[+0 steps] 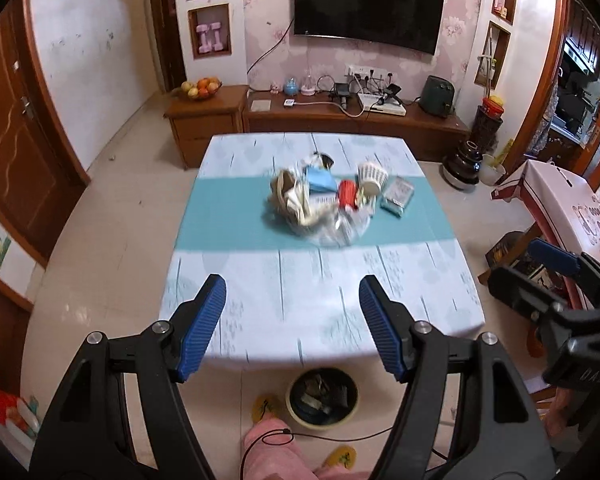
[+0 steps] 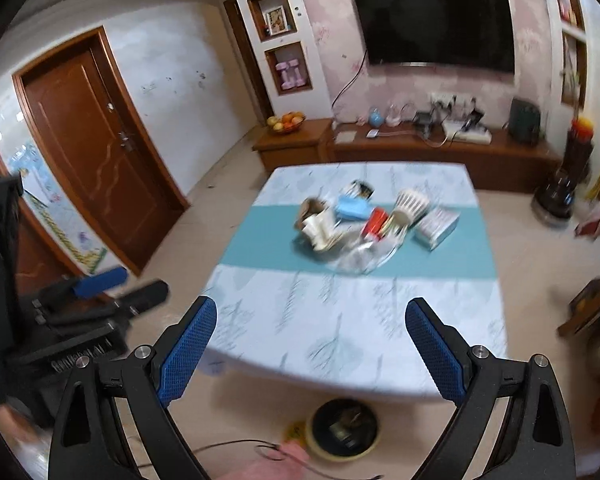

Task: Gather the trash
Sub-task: 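Grasp the crumpled white tissue with the right gripper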

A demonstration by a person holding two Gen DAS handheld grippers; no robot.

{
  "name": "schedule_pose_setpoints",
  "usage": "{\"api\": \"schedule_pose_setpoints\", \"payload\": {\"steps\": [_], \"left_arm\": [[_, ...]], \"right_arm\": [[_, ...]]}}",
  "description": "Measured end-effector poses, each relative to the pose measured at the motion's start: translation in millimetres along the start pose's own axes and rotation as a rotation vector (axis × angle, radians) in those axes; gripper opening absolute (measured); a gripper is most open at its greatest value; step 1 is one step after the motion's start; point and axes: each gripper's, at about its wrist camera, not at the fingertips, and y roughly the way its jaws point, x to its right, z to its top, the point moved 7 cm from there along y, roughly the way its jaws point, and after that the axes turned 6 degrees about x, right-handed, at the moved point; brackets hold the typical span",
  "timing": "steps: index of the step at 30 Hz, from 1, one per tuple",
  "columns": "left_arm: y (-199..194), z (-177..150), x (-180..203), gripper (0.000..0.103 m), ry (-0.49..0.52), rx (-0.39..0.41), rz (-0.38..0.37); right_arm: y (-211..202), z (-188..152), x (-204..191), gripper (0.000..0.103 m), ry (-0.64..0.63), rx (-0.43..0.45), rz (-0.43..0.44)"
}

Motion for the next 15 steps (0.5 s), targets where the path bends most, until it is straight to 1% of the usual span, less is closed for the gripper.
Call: {"api": "schedule_pose_setpoints", "payload": {"steps": [2,5,8,9,11,12,14,15], "left_arm": [[23,19,-4,0.066,0.012,-0.003,-0.007],[76,48,-14,0.066,0.027,-0.032,-0.04],[141,68,-22,0.066,0.035,-0.097,-0.076],[166,75,-27,0.066,0.042,-0.127,-0.088],[209,79,-33,0.066,0.052,-0.17,-0.099],[234,82,-36,0.066,0.057,-0.193,-0.105],[278,82,-44,0.066,0.059,-0.233,-0.106],[304,77,-47,0.064,0.057,-0.258,-0.11]], "right_arm": [[16,15,3,0.097,-0.008,0.009,-0.032],[50,37,15,0.096,0.021,0.002,-0.082],[90,54,33,0.096,0.102,-0.013,-0.122],[107,58,38,0.096,0.129,-0.023,-0.121],[140,63,46,0.094,0.166,-0.055,-0.125],[162,66,51,0.093,0.185,-0.077,-0.147],[199,63,57,0.085,0.221,-0.11,-0.15],[220,60,60,0.084,0.248,-0.126,-0.147]]}}
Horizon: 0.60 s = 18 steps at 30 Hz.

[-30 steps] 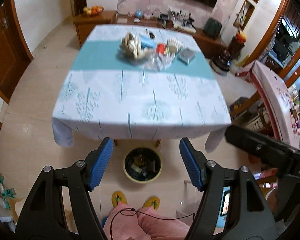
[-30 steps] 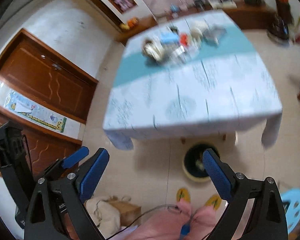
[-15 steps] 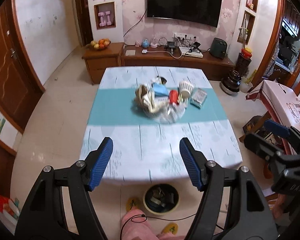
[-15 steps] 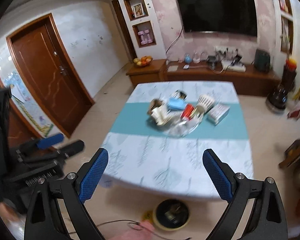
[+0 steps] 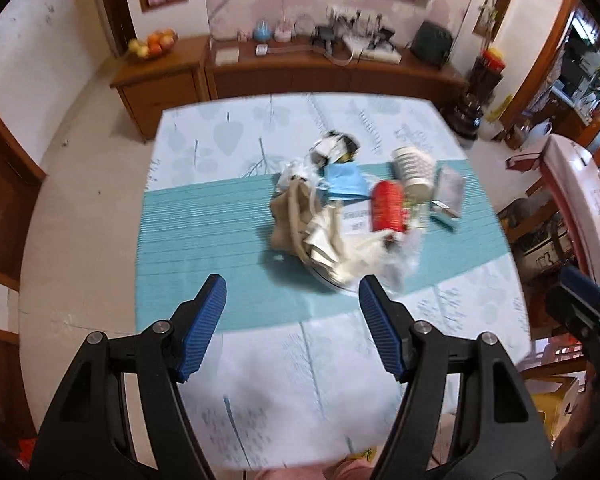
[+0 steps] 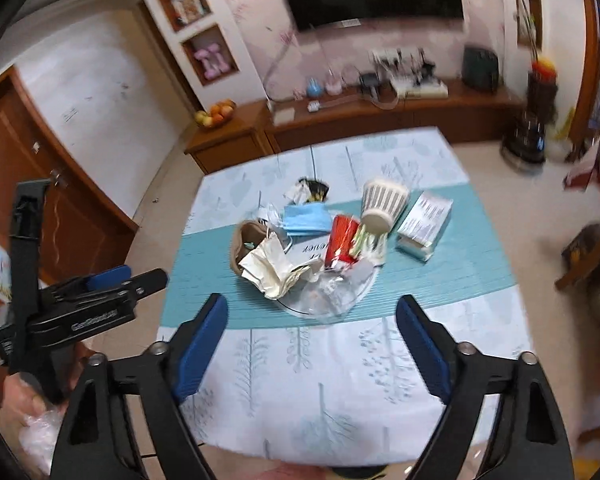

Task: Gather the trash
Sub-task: 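Grasp the crumpled white tissue with the right gripper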

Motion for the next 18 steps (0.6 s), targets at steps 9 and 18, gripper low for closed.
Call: {"api": "schedule_pose_setpoints", "payload": {"steps": [9,18], "left_arm": [[134,5,-11,0.057,-0.036,-0.156,-0.109],[189,6,-9,0.047,-0.079,-0.237,-0.181]], "right_arm": [[156,-33,3,0.072,0.257,-0.145,0.065],[242,-62,-8,0.062,0.37,-0.231,0.098]]}}
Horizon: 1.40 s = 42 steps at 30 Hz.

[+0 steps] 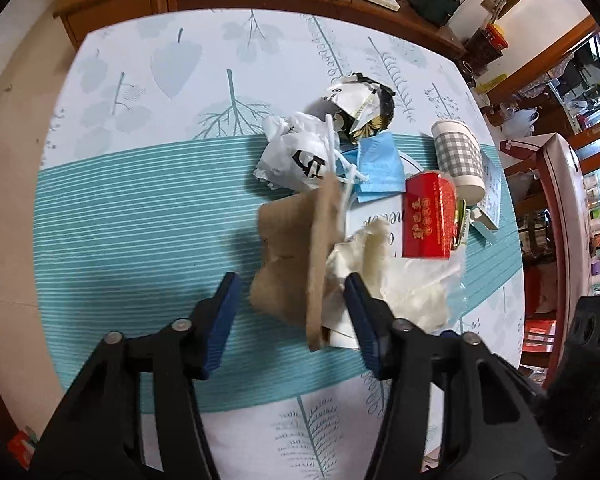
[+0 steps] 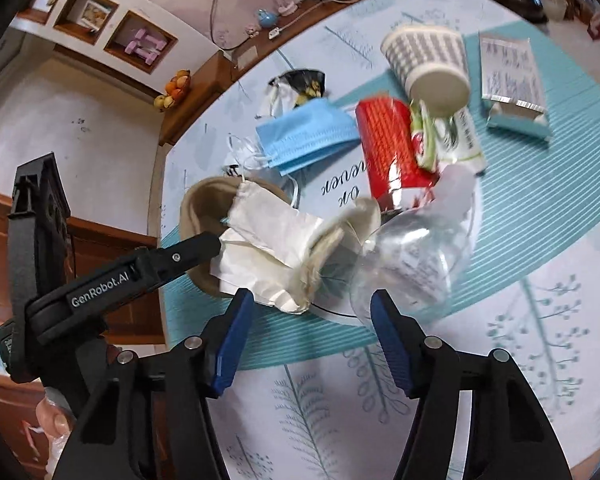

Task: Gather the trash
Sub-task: 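Grasp the crumpled white tissue with the right gripper, then grasp the brown pulp cup carrier with the left gripper while the right holds the tissue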

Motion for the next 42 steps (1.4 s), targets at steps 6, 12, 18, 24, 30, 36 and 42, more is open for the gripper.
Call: {"api": "schedule_pose_setpoints", "payload": {"steps": [6,12,18,24,30,36,42], "left_arm": [[19,2,-3,0.038,-0.03,-0.032,-0.042],[18,2,-11,0.036,-0.046,-0.017,-0.024],[6,-7,-21,0.036,-0.055,-0.006,-0.005],[-16,-14,-34,0.035,-0.086,0.025,0.003],[-52,-29,-26,0.022,-0.076,0.062,-0.007],[-79,-57,-18,0.008,-0.055,0.074,0.039],[-101,-98,-8,0.002,-0.053,0.071,0.065]], "right_arm": [[19,14,-14,0.06,-0.007,0.044,0.006],[39,25,-25,0.049,-0.021,0.026,-0.022],[58,27,-34,0.027,-0.046,-0.001,-0.026],[50,25,-49,0.008,-0.111,0.034,-0.02],[5,15,-58,0.006,-0.178,0.081,0.015],[-49,1,-53,0.004,-0.218,0.139,0.021],[-97,-21,-27,0.004,-0.225,0.153,0.016]]}}
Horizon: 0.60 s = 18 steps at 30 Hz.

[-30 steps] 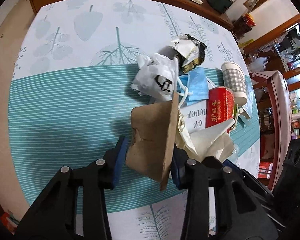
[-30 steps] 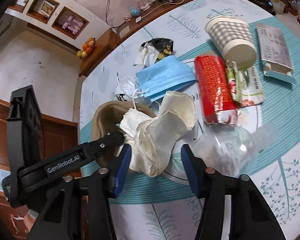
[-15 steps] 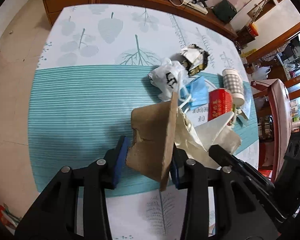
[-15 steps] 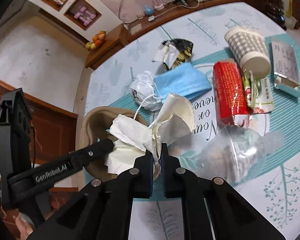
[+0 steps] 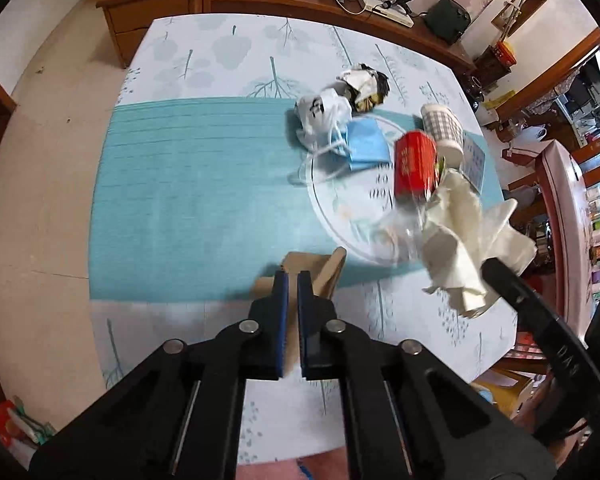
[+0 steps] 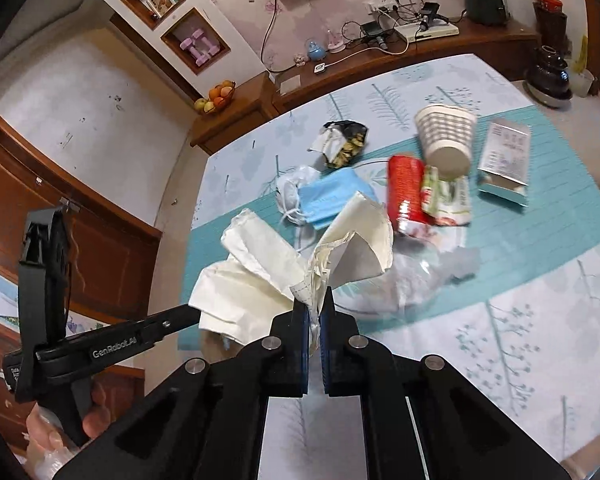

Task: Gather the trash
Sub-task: 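Grasp the brown pulp cup carrier with the left gripper while the right holds the tissue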

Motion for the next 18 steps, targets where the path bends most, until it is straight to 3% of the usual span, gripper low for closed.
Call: {"api": "schedule_pose_setpoints", "payload": {"steps": [8,12,18], "left_arm": [[5,-39,5,0.006,-0.05,-0.026,-0.005],[13,-45,0,0.029,-0.025,-0.041,0.001],[19,-47,-20,0.032,-0.05,-0.044,0.037]], "right_arm": [[-51,-38,29,0.004,-0.044,-0.026,-0.005],[-63,-52,44,0.004,-0.045,-0.045,-0.009],[-60,-62,56,0.004,-0.026,-0.077,-0.003]]}}
